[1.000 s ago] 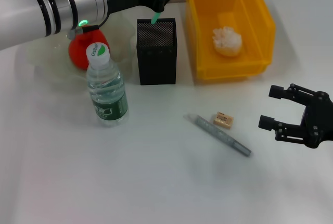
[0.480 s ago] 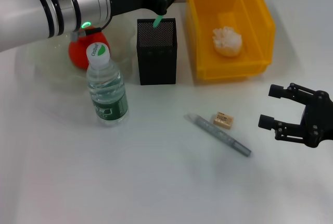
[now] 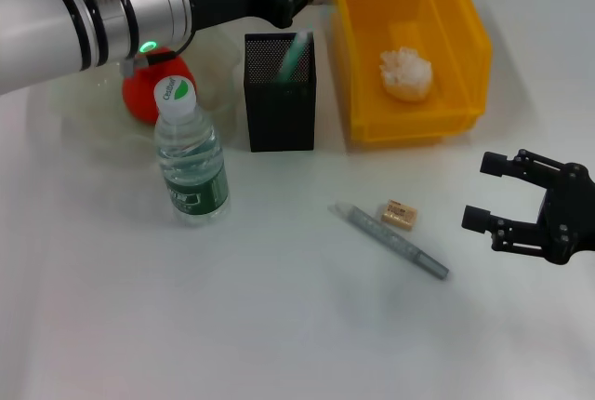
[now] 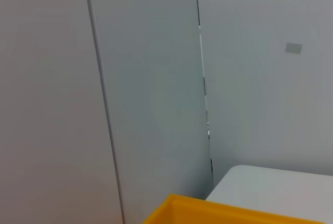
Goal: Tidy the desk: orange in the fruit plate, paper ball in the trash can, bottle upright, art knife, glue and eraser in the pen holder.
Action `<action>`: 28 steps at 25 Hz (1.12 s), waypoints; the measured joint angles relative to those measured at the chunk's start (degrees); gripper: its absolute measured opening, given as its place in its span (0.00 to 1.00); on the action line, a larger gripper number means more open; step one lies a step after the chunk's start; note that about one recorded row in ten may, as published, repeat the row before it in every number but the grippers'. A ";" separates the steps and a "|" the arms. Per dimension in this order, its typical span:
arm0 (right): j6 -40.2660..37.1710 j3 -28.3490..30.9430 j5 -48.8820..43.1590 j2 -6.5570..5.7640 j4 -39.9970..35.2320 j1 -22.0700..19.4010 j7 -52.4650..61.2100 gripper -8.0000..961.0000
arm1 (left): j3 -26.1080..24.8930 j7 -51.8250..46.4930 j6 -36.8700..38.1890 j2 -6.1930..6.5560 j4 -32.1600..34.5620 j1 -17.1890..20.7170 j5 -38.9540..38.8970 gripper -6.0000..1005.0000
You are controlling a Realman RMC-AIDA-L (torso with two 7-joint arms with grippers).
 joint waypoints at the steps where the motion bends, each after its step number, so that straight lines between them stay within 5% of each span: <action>1: 0.00 0.00 -0.01 0.00 0.00 0.01 0.01 0.88 | -0.03 0.01 0.04 0.02 0.02 0.03 -0.01 0.21; 10: -0.13 0.30 -0.08 0.00 -0.01 0.13 0.15 0.88 | -0.73 -3.38 3.88 0.55 7.83 3.10 -0.12 0.32; 18: -0.61 0.69 0.28 -0.22 -0.88 0.21 1.90 0.88 | -9.98 -4.98 30.26 1.63 12.01 5.73 0.27 0.59; 28: -3.02 2.23 0.25 -0.13 -16.50 -0.21 17.70 0.88 | -10.07 11.64 40.69 0.54 5.97 20.04 -0.36 0.86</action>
